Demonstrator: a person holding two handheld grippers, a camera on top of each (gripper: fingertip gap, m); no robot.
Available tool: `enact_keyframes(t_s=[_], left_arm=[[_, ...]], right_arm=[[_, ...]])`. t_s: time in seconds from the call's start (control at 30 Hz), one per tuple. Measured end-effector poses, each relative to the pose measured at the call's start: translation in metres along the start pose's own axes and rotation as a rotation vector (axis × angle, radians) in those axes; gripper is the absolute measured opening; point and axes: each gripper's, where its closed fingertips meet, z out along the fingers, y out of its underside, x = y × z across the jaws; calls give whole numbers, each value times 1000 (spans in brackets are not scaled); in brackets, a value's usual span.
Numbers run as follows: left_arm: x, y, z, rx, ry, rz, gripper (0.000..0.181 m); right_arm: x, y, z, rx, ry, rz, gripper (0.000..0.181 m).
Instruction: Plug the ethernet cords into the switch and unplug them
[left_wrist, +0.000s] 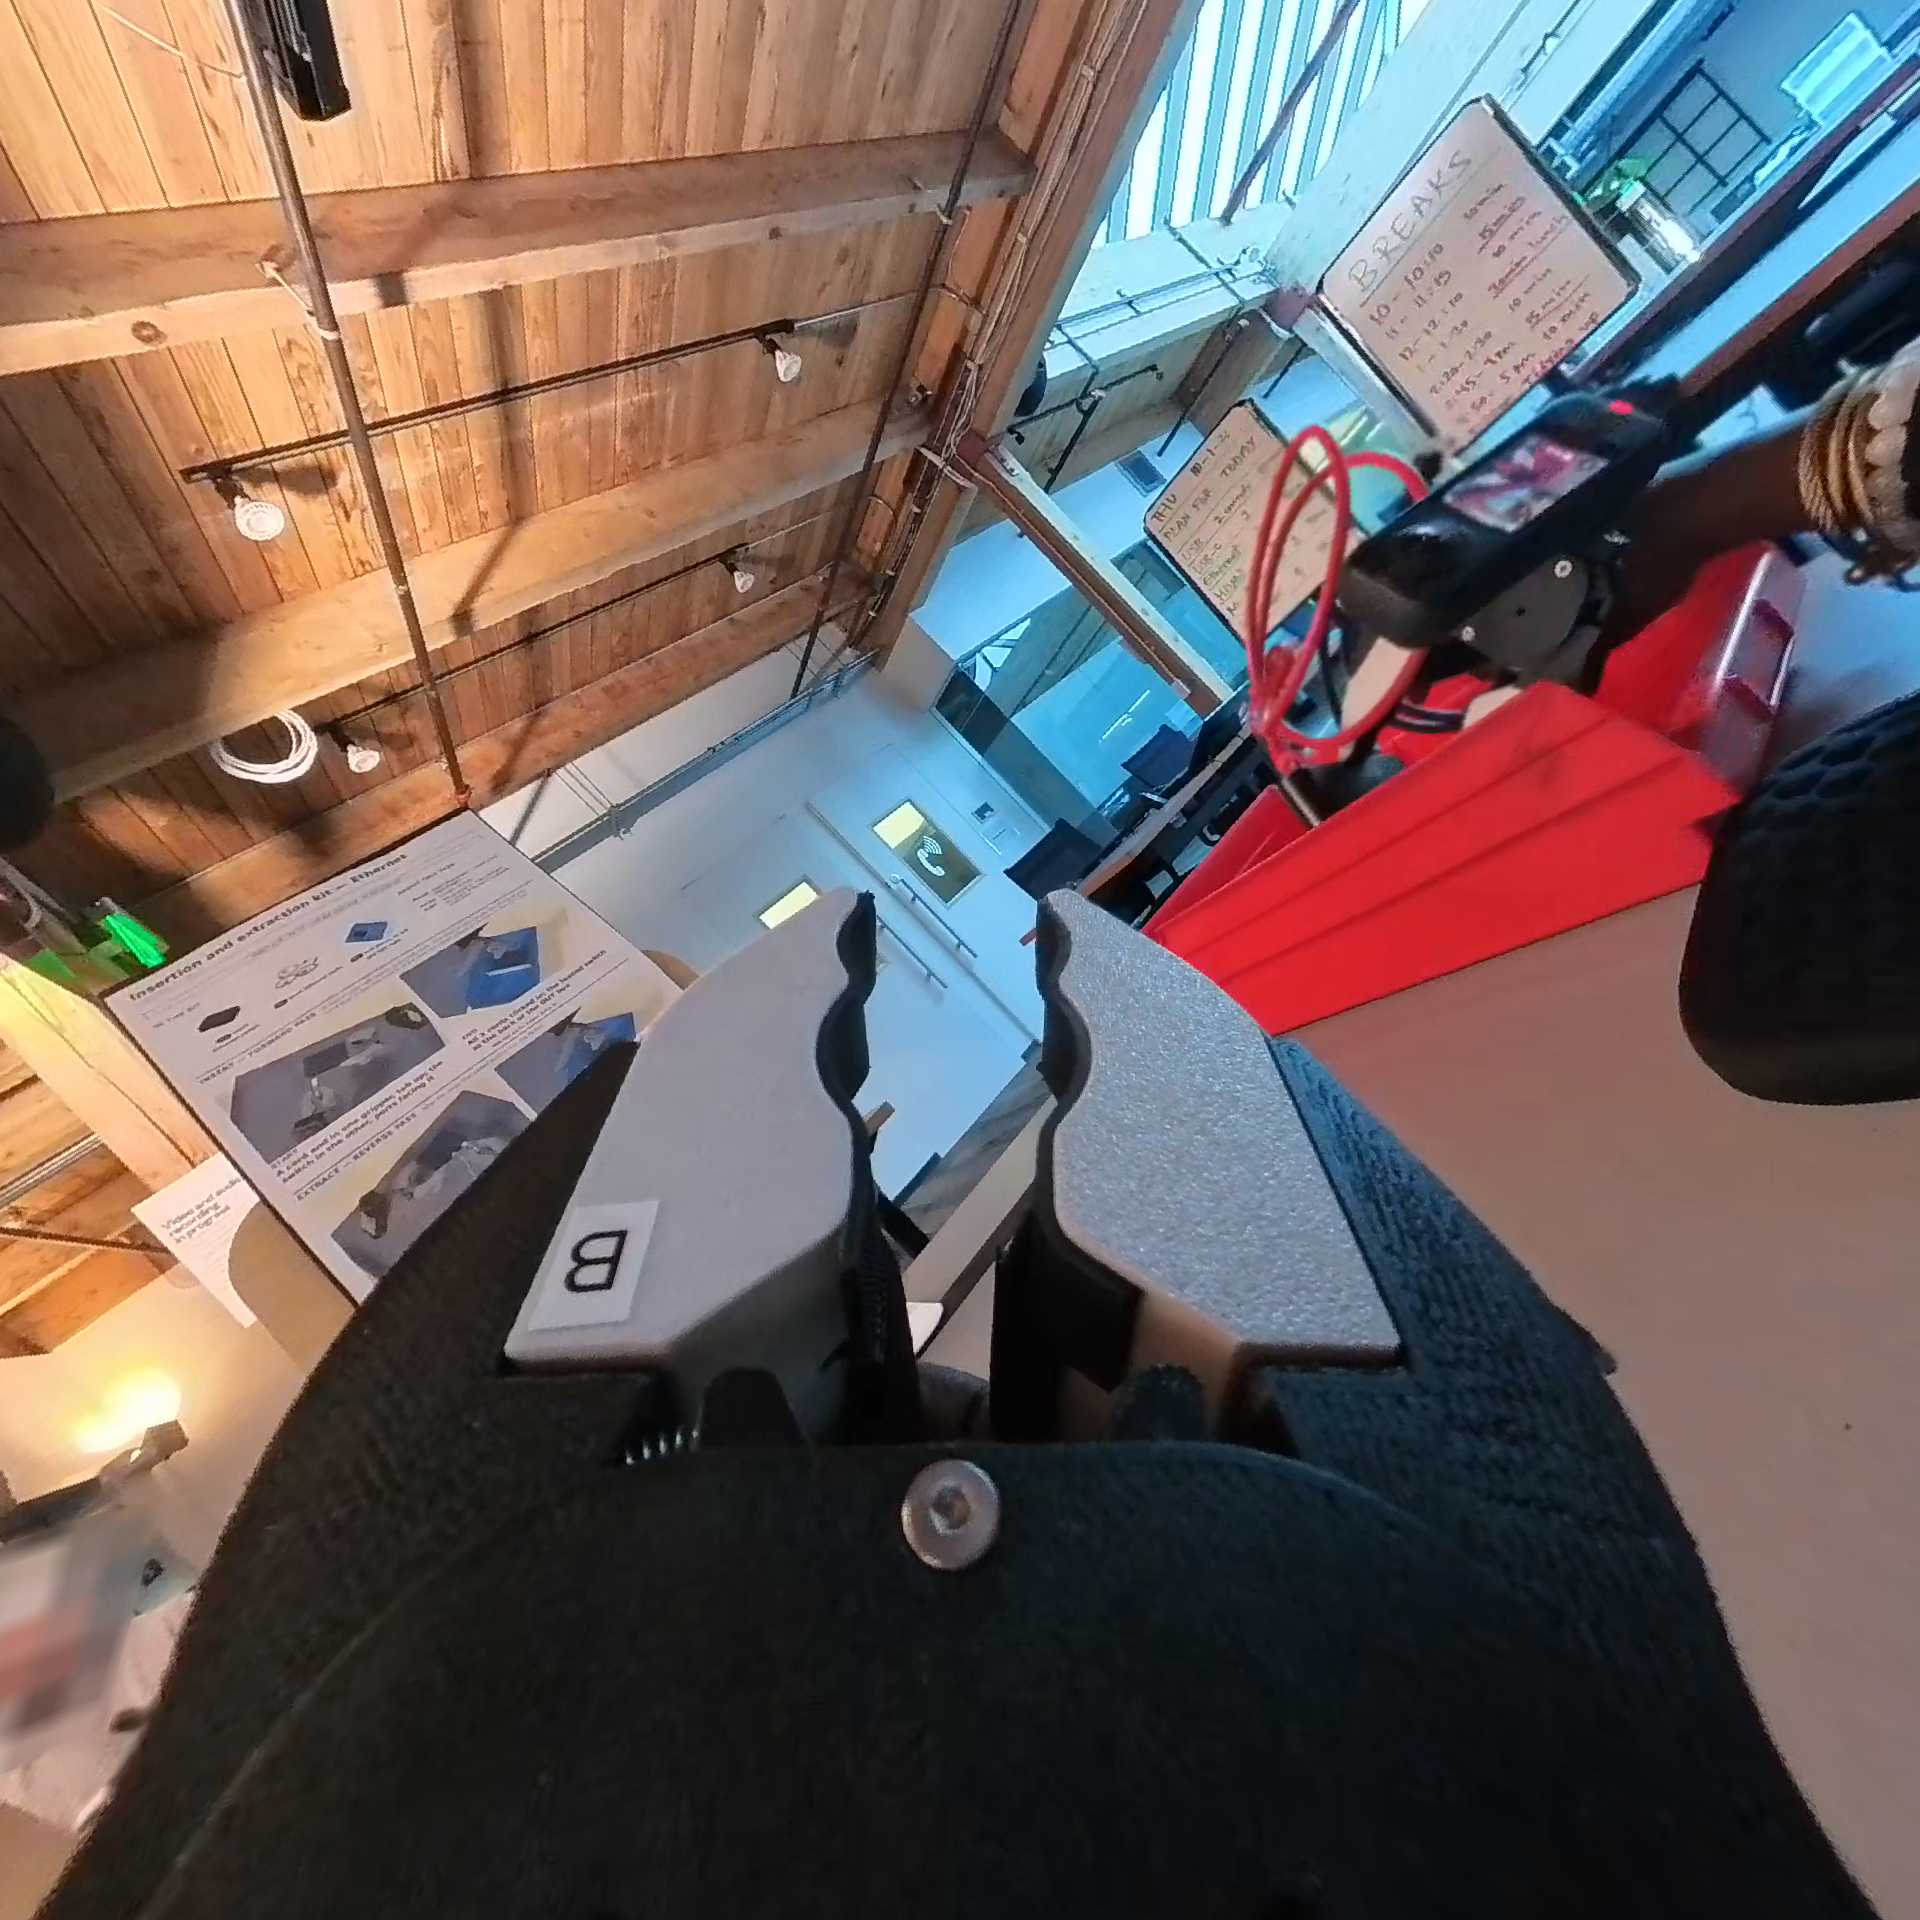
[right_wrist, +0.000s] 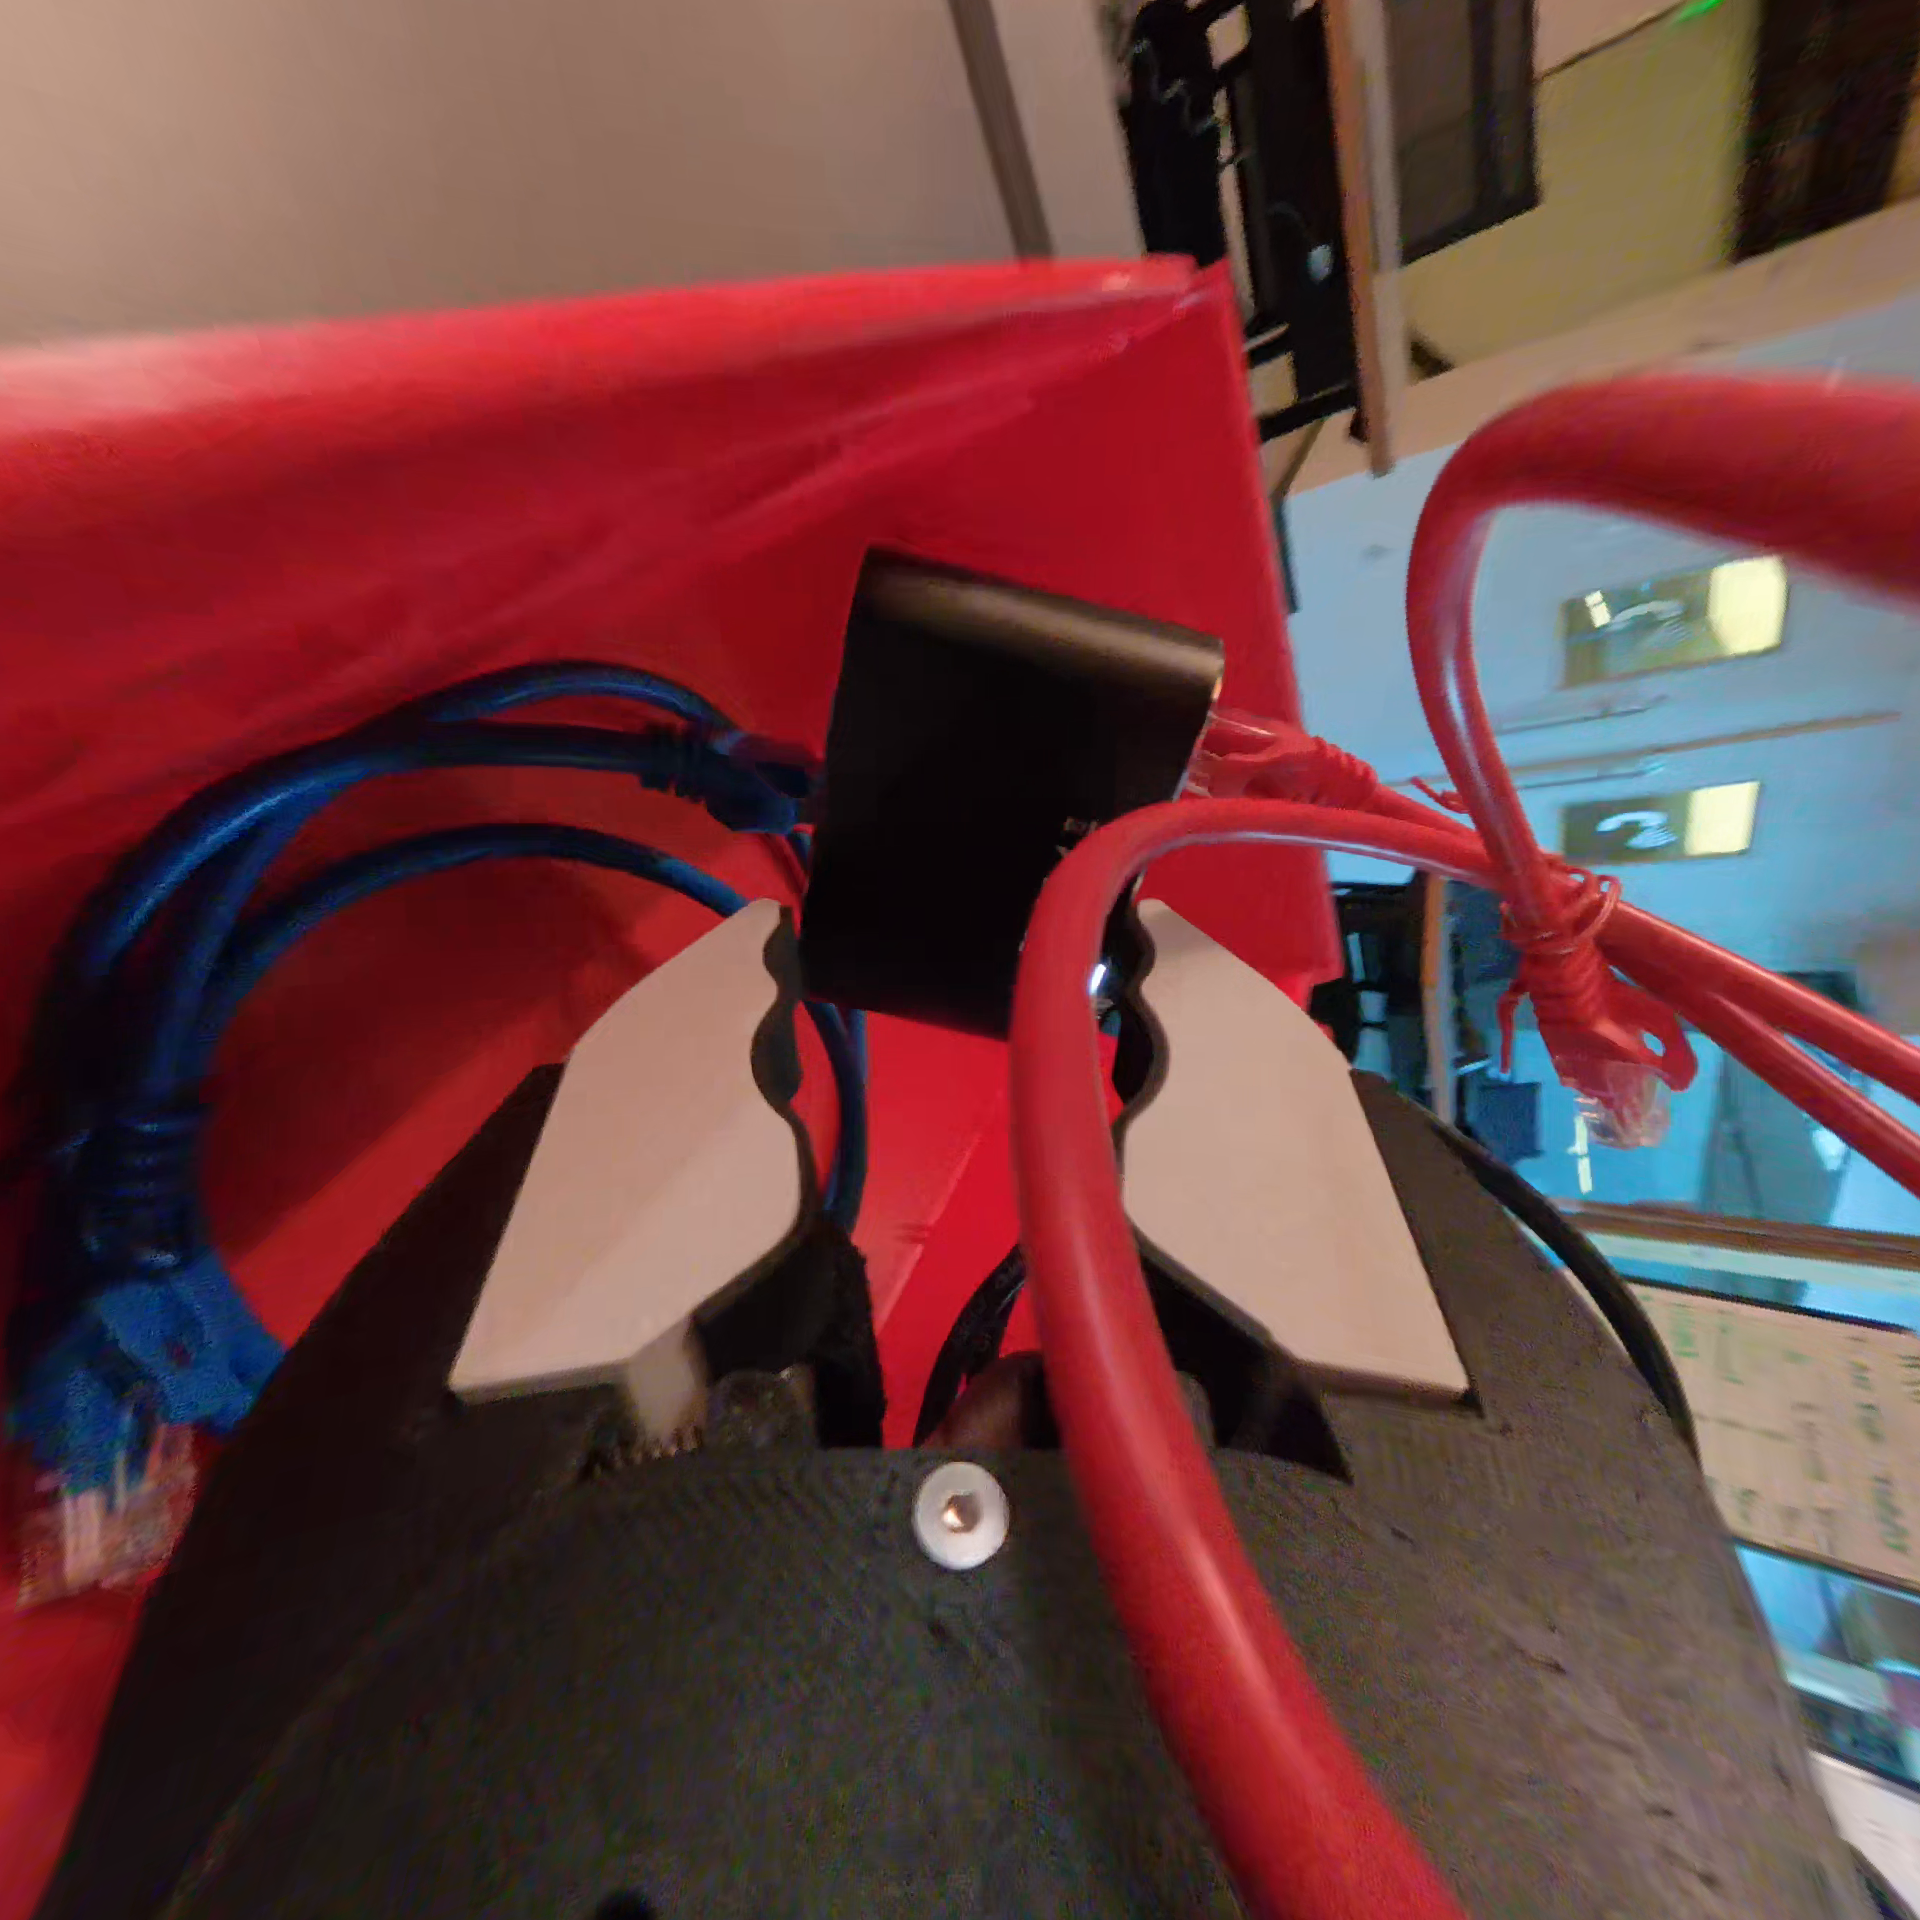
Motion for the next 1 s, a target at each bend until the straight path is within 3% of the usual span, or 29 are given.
enact_keyframes(t_s=[0.2, 0.33, 0.5, 0.63, 0.7, 0.77, 0.87, 0.97, 1.0], left_arm=[[0, 3, 2, -3, 2, -5, 29], [2, 4, 3, -2, 20, -51, 29], [-2, 5, 4, -9, 17, -113, 28], [-4, 7, 5, -19, 13, -168, 29], [-7, 7, 6, -27, 9, -205, 29], [-11, 8, 6, -29, 2, -251, 29], [-17, 10, 5, -26, -13, -357, 29], [-25, 15, 4, -19, -14, -540, 30], [-28, 19, 4, -17, -22, -596, 31]], right_arm=[[-22, 16, 21, -92, -125, 183, 58], [-17, 9, 15, -43, -181, 389, 58], [12, -3, -20, 25, -212, 656, 60], [23, -46, -71, 251, -366, 795, 60], [3, -69, -98, 312, -557, 761, 63], [-26, -72, -112, 226, -682, 658, 64], [-62, -61, -108, -1, -733, 509, 63], [-76, -65, -92, -114, -705, 439, 29], [-76, -69, -87, -125, -678, 422, 28]])
